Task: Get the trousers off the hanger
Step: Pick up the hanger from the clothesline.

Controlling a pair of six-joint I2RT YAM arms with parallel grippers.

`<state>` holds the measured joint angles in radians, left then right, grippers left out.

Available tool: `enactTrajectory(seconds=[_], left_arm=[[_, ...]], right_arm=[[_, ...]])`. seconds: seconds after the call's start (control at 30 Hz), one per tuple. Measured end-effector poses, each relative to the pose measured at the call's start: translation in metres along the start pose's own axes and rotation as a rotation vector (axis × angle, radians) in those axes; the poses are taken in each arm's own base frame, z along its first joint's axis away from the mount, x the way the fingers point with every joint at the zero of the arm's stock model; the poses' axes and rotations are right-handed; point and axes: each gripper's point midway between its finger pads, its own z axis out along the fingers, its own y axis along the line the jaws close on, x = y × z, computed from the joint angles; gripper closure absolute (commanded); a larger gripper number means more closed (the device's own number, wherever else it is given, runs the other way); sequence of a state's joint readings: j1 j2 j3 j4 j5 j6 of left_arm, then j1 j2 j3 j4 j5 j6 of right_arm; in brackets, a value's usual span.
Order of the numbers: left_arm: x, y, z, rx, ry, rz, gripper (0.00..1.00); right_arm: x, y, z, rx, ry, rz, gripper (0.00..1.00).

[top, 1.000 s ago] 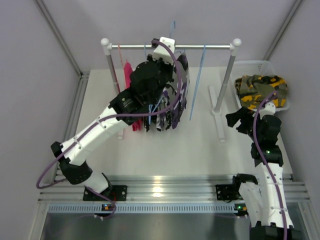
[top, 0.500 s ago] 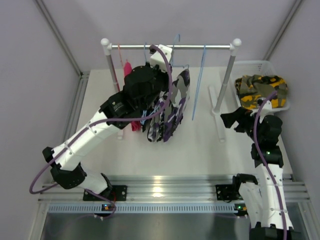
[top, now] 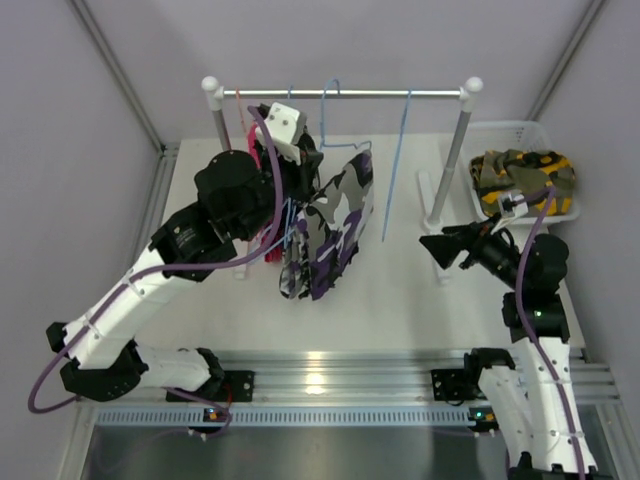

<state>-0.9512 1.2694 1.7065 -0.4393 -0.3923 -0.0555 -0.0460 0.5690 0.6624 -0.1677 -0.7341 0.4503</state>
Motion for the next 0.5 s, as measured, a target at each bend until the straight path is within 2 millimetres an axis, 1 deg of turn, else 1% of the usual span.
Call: enactTrajectory(seconds=[0.07, 0.17, 0.23, 0.37, 0.5], left_arm=[[-0.003, 0.0, -0.005, 0.007, -0.008, -0.01, 1.0], [0.0, 0.0, -0.006, 0.011, -0.006, -0.023, 1.0], [0.008, -0.001, -0.004, 0.01, 0.008, -0.023, 1.0], [0.032, -0.005, 0.001, 0.015, 0.058, -0.014, 1.0], [0.049, -0.016, 0.006, 0.031, 0.096, -0.007, 1.0]], right_arm=[[-0.002, 0.012, -0.001, -0.052, -0.003, 0.001, 0.12], [-0.01, 0.03, -0.005, -0.114, -0.006, -0.005, 0.11], [-0.017, 0.043, -0.008, -0.152, -0.017, -0.015, 0.1], [-0.029, 0.07, -0.015, -0.217, -0.029, -0.039, 0.07], [-0.045, 0.091, -0.021, -0.252, -0.053, -0.07, 0.07]])
